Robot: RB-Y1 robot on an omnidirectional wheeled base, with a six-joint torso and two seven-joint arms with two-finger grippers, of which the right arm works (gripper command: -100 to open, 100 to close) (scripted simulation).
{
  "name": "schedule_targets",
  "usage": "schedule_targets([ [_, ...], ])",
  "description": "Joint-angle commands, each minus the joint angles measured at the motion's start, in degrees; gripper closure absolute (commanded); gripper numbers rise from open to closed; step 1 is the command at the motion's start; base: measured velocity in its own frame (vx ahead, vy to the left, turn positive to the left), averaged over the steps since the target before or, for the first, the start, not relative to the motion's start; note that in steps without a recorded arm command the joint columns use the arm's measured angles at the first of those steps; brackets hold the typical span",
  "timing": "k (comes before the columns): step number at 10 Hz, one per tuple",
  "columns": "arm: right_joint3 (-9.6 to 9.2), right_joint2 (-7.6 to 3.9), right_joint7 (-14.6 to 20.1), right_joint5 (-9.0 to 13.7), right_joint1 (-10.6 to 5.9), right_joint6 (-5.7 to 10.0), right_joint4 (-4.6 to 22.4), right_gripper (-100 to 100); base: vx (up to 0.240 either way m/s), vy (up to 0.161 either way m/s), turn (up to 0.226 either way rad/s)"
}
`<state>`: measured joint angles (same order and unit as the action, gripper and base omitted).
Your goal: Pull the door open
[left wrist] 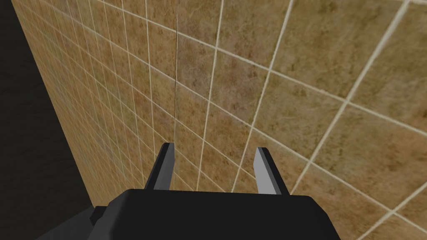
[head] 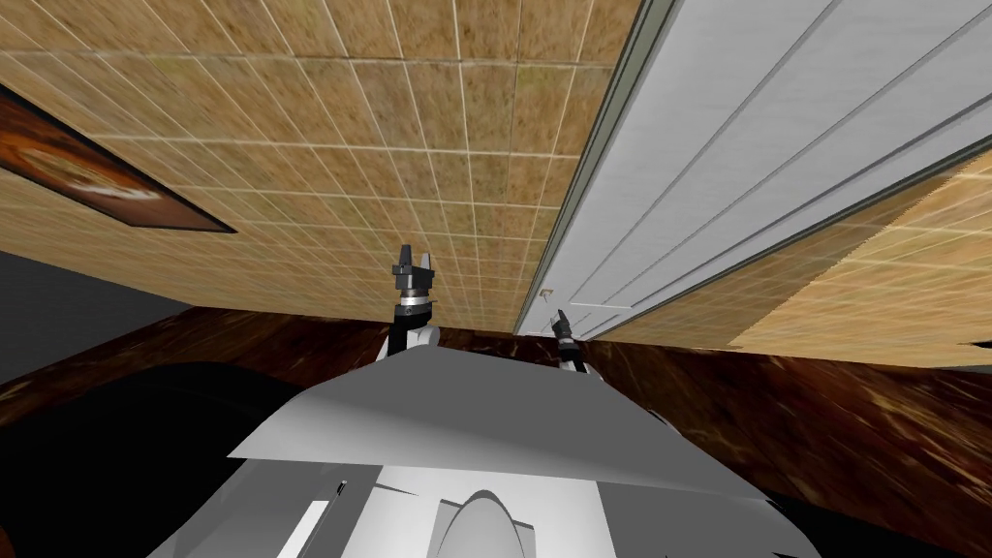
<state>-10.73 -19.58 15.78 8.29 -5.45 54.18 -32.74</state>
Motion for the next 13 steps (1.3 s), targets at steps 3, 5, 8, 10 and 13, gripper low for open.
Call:
schedule_targets([
  [3, -1.69, 0.39, -2.7, 5.4, -2.64, 0.54, 3.8, -100, 0.101, -0.015, 0.166],
  [5, -2.58, 0.57, -4.1, 8.2, -3.89, 0.64, 5.5, -100, 0.081, -0.051, 0.104],
  [8, -3.57, 0.77, -5.6, 11.4, -5.28, 0.76, 7.4, -100, 0.067, -0.064, 0.099],
  [10, -3.39, 0.79, -5.3, 10.8, -5.15, 0.91, 7.3, 100, 0.009, -0.015, 0.002],
  [13, -3.39, 0.79, -5.3, 10.8, -5.15, 0.91, 7.3, 100, -0.004, 0.008, -0.004],
])
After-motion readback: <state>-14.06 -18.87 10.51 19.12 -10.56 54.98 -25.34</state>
